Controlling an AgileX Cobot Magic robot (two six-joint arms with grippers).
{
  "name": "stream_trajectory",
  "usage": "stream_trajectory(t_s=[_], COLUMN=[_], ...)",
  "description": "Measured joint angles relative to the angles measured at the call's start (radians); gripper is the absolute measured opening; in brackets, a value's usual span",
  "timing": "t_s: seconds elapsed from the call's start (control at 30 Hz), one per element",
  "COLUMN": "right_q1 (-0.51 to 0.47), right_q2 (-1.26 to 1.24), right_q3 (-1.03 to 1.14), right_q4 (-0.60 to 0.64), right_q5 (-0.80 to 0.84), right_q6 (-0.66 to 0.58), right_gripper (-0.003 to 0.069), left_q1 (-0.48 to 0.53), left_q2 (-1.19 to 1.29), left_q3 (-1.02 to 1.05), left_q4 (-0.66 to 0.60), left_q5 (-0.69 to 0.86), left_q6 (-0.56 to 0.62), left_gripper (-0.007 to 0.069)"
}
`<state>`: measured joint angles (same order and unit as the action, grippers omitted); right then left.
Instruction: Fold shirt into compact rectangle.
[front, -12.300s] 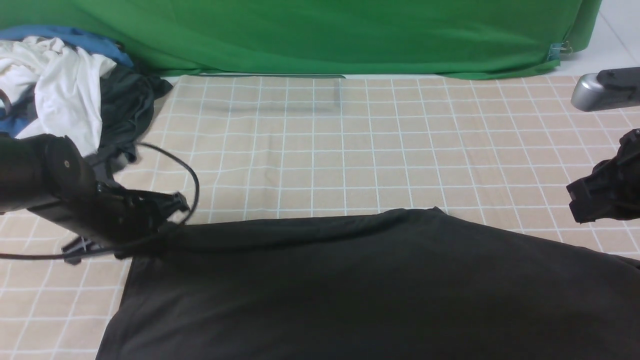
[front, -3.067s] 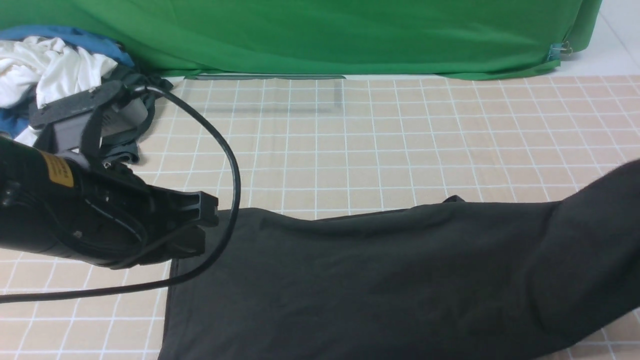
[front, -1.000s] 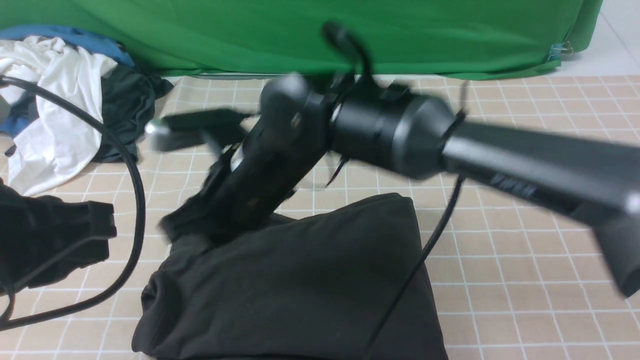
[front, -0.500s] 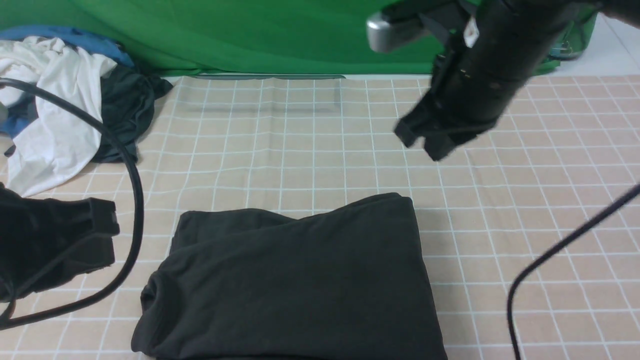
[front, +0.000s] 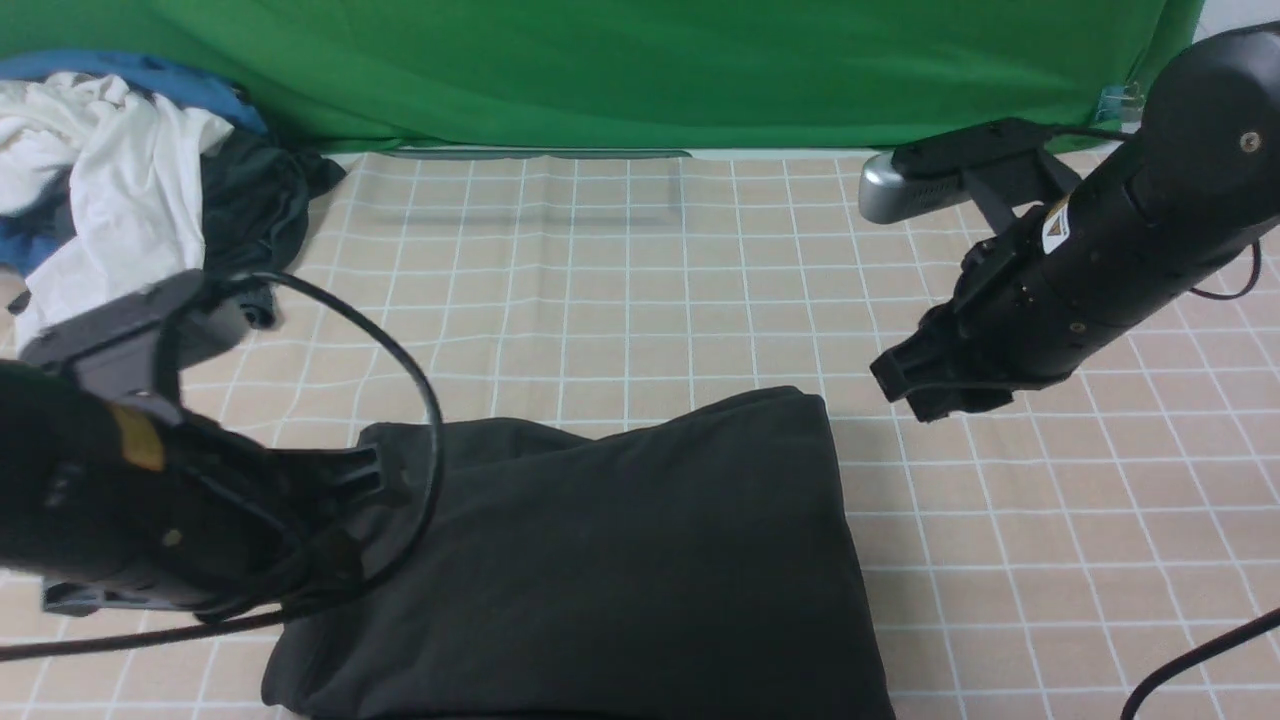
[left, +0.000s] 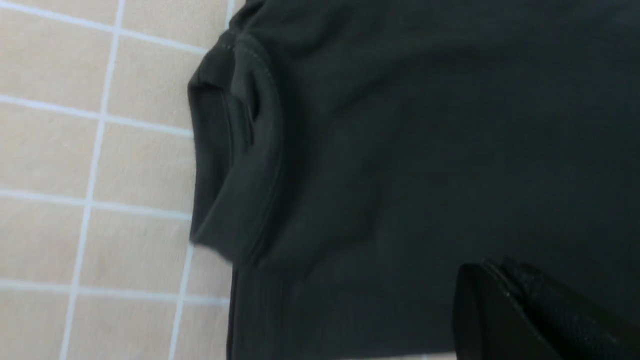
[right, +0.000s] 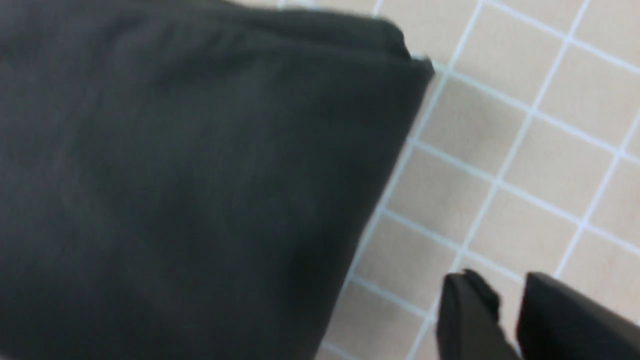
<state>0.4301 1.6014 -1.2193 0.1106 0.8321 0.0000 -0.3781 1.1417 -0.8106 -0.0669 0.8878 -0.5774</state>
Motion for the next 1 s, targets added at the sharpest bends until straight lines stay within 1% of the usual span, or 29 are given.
stream_trajectory(t_s=[0.03, 0.1, 0.2, 0.4, 0.43, 0.57, 0.63, 0.67, 0.7, 0.73, 0.8, 0.9, 1.0], right_q1=[0.0, 0.0, 0.0, 0.0, 0.0, 0.0, 0.0, 0.0, 0.0, 0.0, 0.0, 0.0, 0.0], right_q2=[0.009, 0.023, 0.034, 0.036, 0.037, 0.061, 0.08, 0.093, 0.105, 0.107, 0.142, 0.194, 0.24], right_q3=[0.0, 0.0, 0.0, 0.001, 0.001, 0.001, 0.001, 0.001, 0.001, 0.001, 0.001, -0.015, -0.049], right_q4=[0.0, 0.003, 0.004, 0.008, 0.009, 0.052, 0.093, 0.121, 0.143, 0.147, 0.182, 0.192, 0.198], right_q5=[-0.013, -0.029, -0.049, -0.075, -0.075, -0.1, -0.112, -0.12, -0.126, -0.126, -0.157, -0.162, -0.161], right_q6=[0.0, 0.0, 0.0, 0.0, -0.006, -0.039, -0.068, -0.088, -0.104, -0.107, -0.125, -0.133, -0.134], right_gripper=[0.0293, 0.0332, 0.0346, 0.0363, 0.0365, 0.0445, 0.0482, 0.0503, 0.0521, 0.0524, 0.057, 0.0598, 0.0602], left_q1=[0.0, 0.0, 0.0, 0.0, 0.0, 0.035, 0.087, 0.127, 0.149, 0.153, 0.2, 0.219, 0.22], left_q2=[0.045, 0.13, 0.237, 0.37, 0.373, 0.404, 0.418, 0.425, 0.428, 0.429, 0.43, 0.429, 0.402], left_q3=[0.0, 0.0, 0.0, 0.0, 0.0, 0.002, 0.016, 0.026, 0.033, 0.035, 0.043, 0.048, 0.05], left_q4=[0.003, 0.016, 0.043, 0.158, 0.16, 0.162, 0.156, 0.145, 0.134, 0.127, 0.067, 0.027, 0.016], left_q5=[-0.027, -0.072, -0.091, -0.095, -0.095, -0.106, -0.123, -0.128, -0.132, -0.134, -0.151, -0.158, -0.159], left_q6=[0.0, 0.0, -0.01, -0.132, -0.135, -0.157, -0.161, -0.146, -0.128, -0.116, -0.048, -0.01, 0.0], left_gripper=[0.0013, 0.0013, 0.0013, 0.0013, 0.0013, 0.0013, 0.0013, 0.0013, 0.0013, 0.0013, 0.0013, 0.0013, 0.0013])
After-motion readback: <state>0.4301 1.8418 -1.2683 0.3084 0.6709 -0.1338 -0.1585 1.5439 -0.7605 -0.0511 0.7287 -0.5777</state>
